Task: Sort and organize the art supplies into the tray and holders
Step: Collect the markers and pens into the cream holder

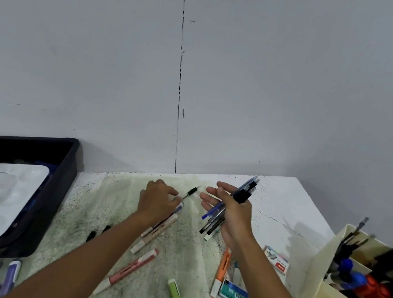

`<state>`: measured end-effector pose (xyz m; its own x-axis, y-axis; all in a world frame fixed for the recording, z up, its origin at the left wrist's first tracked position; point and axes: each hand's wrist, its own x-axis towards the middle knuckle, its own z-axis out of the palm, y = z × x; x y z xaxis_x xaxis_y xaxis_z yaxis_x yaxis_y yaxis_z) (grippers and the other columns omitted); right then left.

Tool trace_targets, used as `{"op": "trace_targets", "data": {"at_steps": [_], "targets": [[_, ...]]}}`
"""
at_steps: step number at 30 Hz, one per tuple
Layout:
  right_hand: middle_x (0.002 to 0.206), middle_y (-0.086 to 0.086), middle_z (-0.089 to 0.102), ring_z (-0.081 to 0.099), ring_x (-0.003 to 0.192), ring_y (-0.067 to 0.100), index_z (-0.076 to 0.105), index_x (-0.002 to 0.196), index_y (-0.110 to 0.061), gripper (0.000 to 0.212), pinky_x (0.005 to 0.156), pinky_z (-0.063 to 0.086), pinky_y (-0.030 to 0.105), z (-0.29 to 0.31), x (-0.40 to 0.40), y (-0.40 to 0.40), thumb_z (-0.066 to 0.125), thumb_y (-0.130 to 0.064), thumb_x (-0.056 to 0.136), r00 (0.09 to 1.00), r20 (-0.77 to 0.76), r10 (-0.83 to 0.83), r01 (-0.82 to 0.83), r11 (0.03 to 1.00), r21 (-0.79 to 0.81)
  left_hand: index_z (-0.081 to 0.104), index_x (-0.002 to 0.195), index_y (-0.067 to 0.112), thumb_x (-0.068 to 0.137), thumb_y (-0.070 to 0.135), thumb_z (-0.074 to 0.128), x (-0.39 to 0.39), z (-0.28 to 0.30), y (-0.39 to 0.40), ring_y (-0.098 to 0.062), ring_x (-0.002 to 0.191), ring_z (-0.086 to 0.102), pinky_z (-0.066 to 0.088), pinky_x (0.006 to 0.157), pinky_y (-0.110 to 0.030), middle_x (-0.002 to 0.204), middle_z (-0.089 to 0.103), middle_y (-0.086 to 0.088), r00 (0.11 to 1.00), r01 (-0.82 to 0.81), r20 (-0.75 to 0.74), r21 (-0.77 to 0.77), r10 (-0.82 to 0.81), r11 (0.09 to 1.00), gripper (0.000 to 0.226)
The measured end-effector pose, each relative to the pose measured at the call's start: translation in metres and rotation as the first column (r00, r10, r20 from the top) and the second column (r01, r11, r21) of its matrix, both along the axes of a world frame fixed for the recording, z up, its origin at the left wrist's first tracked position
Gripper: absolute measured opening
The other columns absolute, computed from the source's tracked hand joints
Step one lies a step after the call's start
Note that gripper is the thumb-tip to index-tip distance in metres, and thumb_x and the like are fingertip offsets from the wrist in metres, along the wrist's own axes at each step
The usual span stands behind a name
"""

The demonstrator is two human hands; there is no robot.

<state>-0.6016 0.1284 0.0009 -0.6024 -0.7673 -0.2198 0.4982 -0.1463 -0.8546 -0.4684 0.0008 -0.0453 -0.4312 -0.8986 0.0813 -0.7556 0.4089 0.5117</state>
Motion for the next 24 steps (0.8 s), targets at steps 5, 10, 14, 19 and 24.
{"op": "trace_targets", "data": {"at_steps": [5,10,14,19,24], "targets": [[0.094,0.023,0.072,0.070,0.086,0.040,0.063,0.106,-0.001,0.014,0.082,0.057,0.048,-0.003,0.001,0.000,0.053,0.000,0.095,1.000,-0.023,0.015,-0.014,1.000,0.028,0.076,0.080,0.018,0.085,0.036,0.060,-0.019,0.005,-0.003,-0.023,0.096,0.056,0.050,0.078,-0.038,0.086,0.064,0.000,0.995,0.024,0.101,-0.067,-0.017,0.997,0.025],[0.098,0.020,0.072,0.071,0.087,0.036,0.063,0.109,-0.003,0.016,0.082,0.058,0.046,-0.002,-0.002,0.003,0.056,-0.004,0.095,1.000,-0.030,0.006,-0.006,0.999,0.031,0.071,0.079,0.014,0.086,0.025,0.058,-0.028,0.006,-0.004,-0.023,0.095,0.057,0.048,0.075,-0.034,0.087,0.067,-0.003,0.988,0.015,0.155,-0.119,0.003,0.993,0.019],[0.098,0.020,0.072,0.071,0.088,0.037,0.063,0.110,-0.002,0.017,0.083,0.057,0.046,0.000,-0.001,0.005,0.056,-0.004,0.095,1.000,-0.029,0.001,0.000,0.999,0.038,0.073,0.076,0.016,0.082,0.029,0.066,-0.023,0.002,-0.009,-0.022,0.089,0.060,0.053,0.076,-0.035,0.083,0.069,-0.001,0.994,0.018,0.112,-0.048,-0.012,0.999,0.016],[0.099,0.021,0.071,0.071,0.088,0.037,0.062,0.111,-0.002,0.018,0.080,0.058,0.044,0.004,0.003,0.008,0.057,-0.005,0.095,0.999,-0.032,0.010,-0.008,0.999,0.054,0.066,0.067,0.016,0.080,0.020,0.065,-0.022,0.003,-0.011,-0.024,0.091,0.059,0.052,0.072,-0.035,0.083,0.068,-0.004,0.995,0.006,0.095,-0.011,-0.005,1.000,0.014],[0.103,0.022,0.070,0.070,0.091,0.036,0.063,0.111,-0.004,0.018,0.082,0.058,0.043,0.009,0.005,0.013,0.057,-0.005,0.095,0.999,-0.035,-0.004,0.006,0.998,0.056,0.069,0.075,0.008,0.087,0.012,0.063,-0.017,0.018,-0.002,-0.018,0.076,0.058,0.043,0.063,-0.026,0.074,0.065,0.001,0.960,0.011,-0.278,-0.012,-0.013,1.000,0.014]]}}
